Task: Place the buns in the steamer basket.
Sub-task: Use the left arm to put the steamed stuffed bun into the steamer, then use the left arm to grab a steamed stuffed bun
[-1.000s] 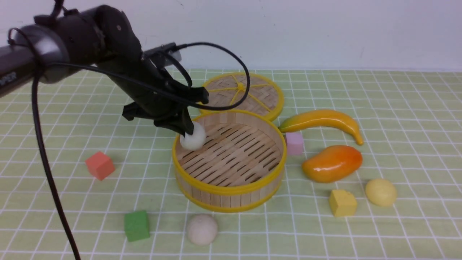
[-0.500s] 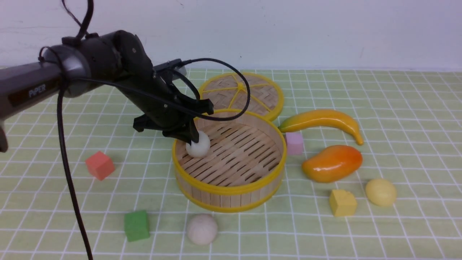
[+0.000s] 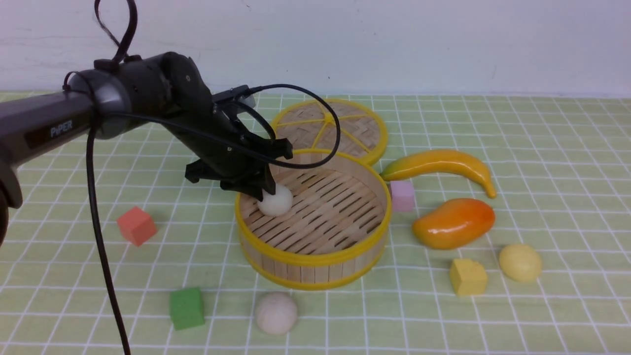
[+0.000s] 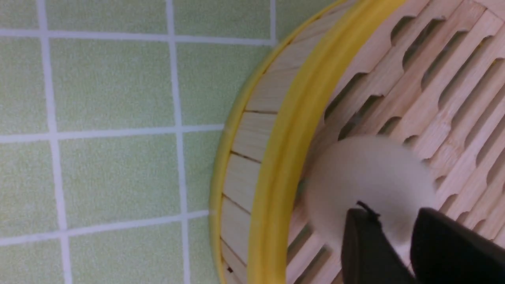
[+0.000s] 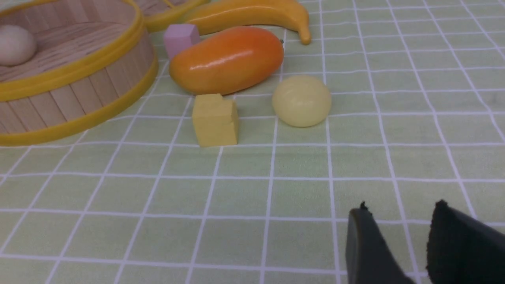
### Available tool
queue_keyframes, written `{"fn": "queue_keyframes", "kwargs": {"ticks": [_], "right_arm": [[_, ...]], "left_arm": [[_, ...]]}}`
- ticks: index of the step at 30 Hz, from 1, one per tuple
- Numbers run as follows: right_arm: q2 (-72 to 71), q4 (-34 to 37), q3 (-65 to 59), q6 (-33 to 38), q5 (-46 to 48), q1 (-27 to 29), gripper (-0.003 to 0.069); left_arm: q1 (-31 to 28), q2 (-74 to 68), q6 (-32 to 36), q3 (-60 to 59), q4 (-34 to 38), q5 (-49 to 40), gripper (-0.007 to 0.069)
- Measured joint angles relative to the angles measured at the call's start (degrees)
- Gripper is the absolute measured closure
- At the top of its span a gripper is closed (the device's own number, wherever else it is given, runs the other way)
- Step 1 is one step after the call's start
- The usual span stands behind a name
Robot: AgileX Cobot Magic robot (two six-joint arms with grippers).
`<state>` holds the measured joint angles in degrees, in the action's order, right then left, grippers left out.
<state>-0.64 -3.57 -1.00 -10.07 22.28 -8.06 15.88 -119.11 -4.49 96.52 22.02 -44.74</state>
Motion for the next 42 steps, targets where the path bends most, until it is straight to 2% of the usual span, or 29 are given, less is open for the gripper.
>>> {"fn": "queue_keyframes", "kwargs": {"ticks": [6, 10, 13, 17, 23, 25, 28, 31, 36, 42], "right_arm": [[0.00, 0.00, 0.00, 0.00, 0.00, 0.00, 0.0419], [0.00, 0.00, 0.00, 0.00, 0.00, 0.00, 0.0419], [0.00, 0.00, 0.00, 0.00, 0.00, 0.00, 0.0419], [0.00, 0.00, 0.00, 0.00, 0.00, 0.00, 0.0419], [0.00, 0.00, 0.00, 0.00, 0.00, 0.00, 0.0419], [0.00, 0.00, 0.00, 0.00, 0.00, 0.00, 0.0419], [0.00, 0.00, 0.00, 0.00, 0.00, 0.00, 0.0419], [0.00, 0.00, 0.00, 0.00, 0.00, 0.00, 0.0419], [0.00, 0.00, 0.00, 0.00, 0.00, 0.00, 0.0419], [0.00, 0.00, 0.00, 0.00, 0.00, 0.00, 0.0419]], "left_arm": [[-0.97, 2.69, 0.00, 0.00, -0.60, -1.52, 0.0324], [-3.64, 8.56, 0.00, 0.00, -3.51, -7.07, 0.0310], [-5.11, 13.02, 0.21, 0.00, -6.11, -14.71, 0.0308], [-4.92, 17.42, 1.07, -1.30, -8.44, -21.56, 0.0307], [1.95, 21.96, -2.28, -11.62, -9.09, -23.49, 0.0307], [8.11, 22.10, -7.46, -15.78, -11.15, -23.10, 0.0307], [12.27, 21.84, -11.37, -17.69, -13.41, -22.09, 0.0307], [18.84, 20.90, -16.14, -18.31, -18.89, -17.26, 0.0307], [22.08, 18.42, -18.70, -18.31, -22.74, -14.38, 0.0307], [22.23, 14.25, -19.18, -18.31, -25.06, -13.09, 0.0307]]}}
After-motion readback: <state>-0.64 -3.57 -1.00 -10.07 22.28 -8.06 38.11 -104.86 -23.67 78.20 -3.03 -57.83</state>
